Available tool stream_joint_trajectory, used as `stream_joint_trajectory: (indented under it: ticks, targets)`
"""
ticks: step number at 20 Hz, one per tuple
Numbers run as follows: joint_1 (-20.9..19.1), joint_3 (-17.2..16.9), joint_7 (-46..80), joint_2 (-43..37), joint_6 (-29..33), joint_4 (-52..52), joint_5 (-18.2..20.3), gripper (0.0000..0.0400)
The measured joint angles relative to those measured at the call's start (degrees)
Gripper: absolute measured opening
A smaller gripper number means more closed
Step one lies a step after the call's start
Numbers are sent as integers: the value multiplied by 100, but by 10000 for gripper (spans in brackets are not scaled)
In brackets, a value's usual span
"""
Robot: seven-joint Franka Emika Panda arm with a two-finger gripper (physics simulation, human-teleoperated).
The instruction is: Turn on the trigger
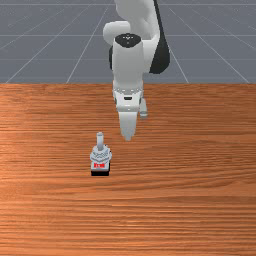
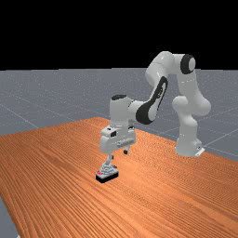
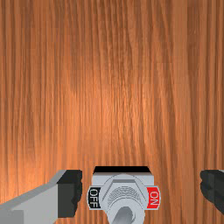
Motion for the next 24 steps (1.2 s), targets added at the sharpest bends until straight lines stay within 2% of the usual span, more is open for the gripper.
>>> stream_joint_trajectory:
  ticks: [4, 5, 6, 7, 9, 11, 13, 21, 24]
  targets:
    - [27, -46, 229, -20, -3, -55, 19, 400]
    - [247, -370, 1546, -451, 505, -978, -168, 245]
    - [420, -677, 2882, -662, 717, -1637, -308, 151]
    - [570, -923, 4176, -732, 699, -1966, -332, 93]
    - [834, -1271, 6605, -714, 354, -2075, -84, 35]
    - [926, -1412, 7775, -675, 91, -2015, 171, 13]
    - [949, -1458, 8181, -663, -21, -1981, 282, 5]
    - [913, -1448, 8316, -421, -55, -1809, 435, 0]
    - [786, -1420, 8229, 33, -144, -1075, 569, 0]
